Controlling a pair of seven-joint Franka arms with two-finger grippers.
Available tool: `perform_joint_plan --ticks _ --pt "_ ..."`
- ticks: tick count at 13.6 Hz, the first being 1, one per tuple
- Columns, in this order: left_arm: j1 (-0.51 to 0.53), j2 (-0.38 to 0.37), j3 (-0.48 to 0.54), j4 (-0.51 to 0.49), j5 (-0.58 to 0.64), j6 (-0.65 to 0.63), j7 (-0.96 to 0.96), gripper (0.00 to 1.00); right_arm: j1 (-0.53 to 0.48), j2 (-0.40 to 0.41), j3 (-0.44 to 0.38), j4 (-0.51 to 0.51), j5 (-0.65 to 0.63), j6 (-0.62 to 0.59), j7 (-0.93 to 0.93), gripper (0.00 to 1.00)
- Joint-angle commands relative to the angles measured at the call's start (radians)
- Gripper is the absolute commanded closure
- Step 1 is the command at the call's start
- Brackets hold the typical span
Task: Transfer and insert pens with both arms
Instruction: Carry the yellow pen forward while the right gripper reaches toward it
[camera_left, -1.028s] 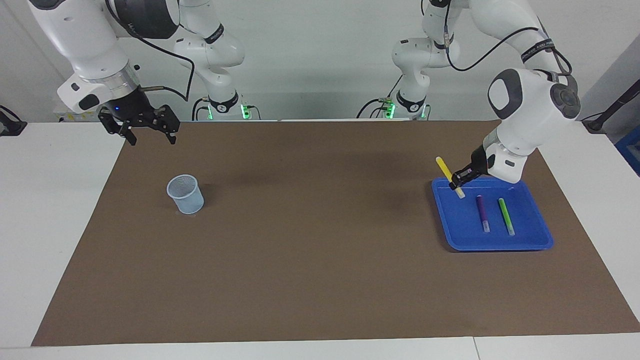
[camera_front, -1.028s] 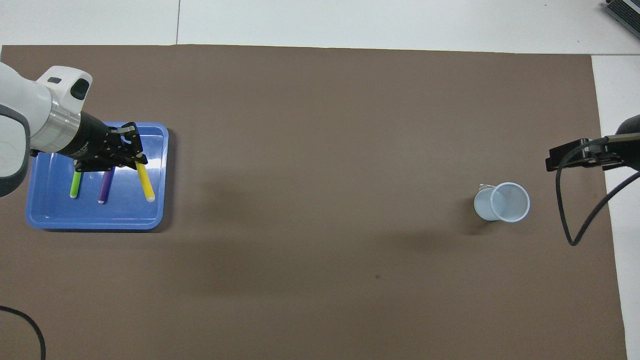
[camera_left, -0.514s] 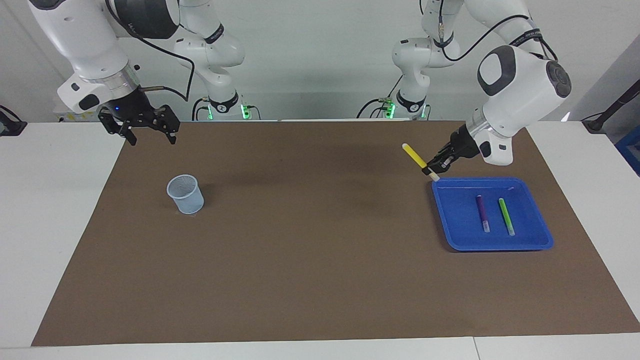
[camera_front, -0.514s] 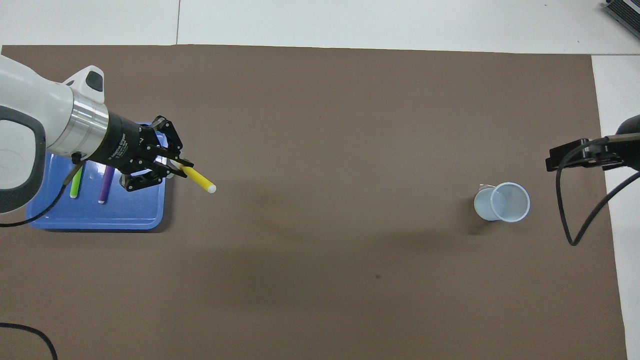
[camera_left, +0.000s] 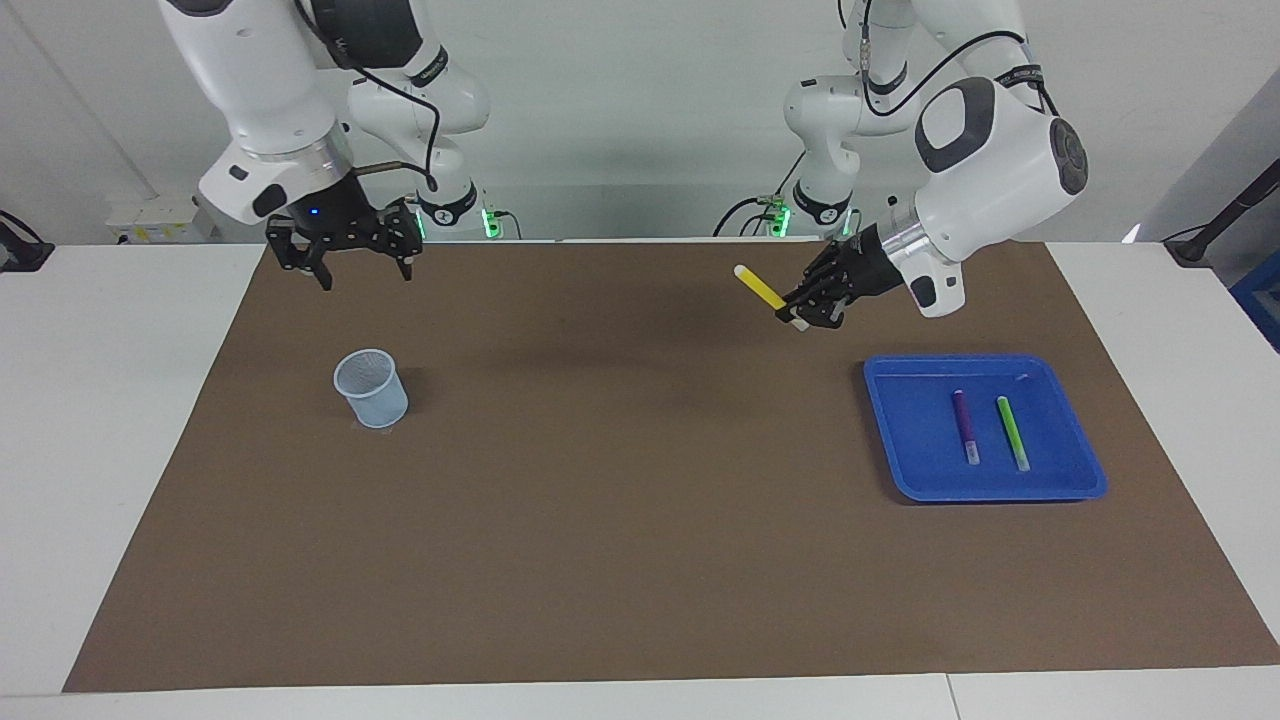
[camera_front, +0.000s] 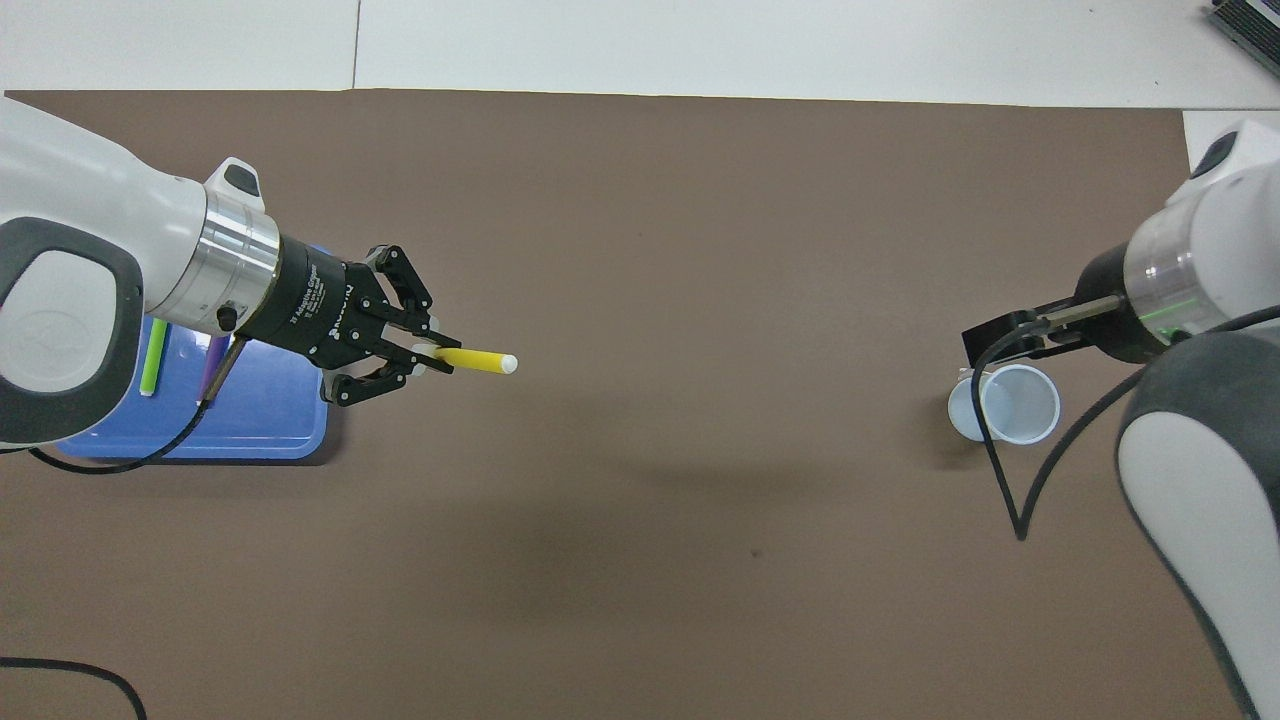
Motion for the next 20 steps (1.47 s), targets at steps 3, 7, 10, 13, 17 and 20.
perform_joint_plan --ticks 3,7,10,13,17,20 --pt "-0.029 -0.092 0.006 -0.147 -0.097 0.029 -0.073 1.0 0.021 -0.015 0.007 -0.028 0.199 0.117 0.043 0.0" --pt "-0.077 -0.135 0.007 -0.243 -0.166 0.139 -0.081 1.0 0.096 -0.01 0.009 -0.029 0.347 0.213 0.271 0.0" --pt "-0.078 -0.138 0.007 -0.255 -0.195 0.168 -0.118 1.0 0.195 -0.019 0.009 -0.066 0.419 0.351 0.567 0.0" --pt "-0.072 -0.149 0.007 -0.276 -0.241 0.188 -0.118 1.0 0.277 -0.027 0.009 -0.141 0.433 0.483 0.663 0.0" --pt "-0.072 -0.158 0.007 -0.29 -0.261 0.214 -0.124 1.0 0.372 -0.013 0.009 -0.201 0.433 0.633 0.68 0.0" --pt "-0.068 -0.169 0.007 -0.301 -0.267 0.216 -0.124 1.0 0.444 0.011 0.009 -0.233 0.433 0.723 0.685 0.0"
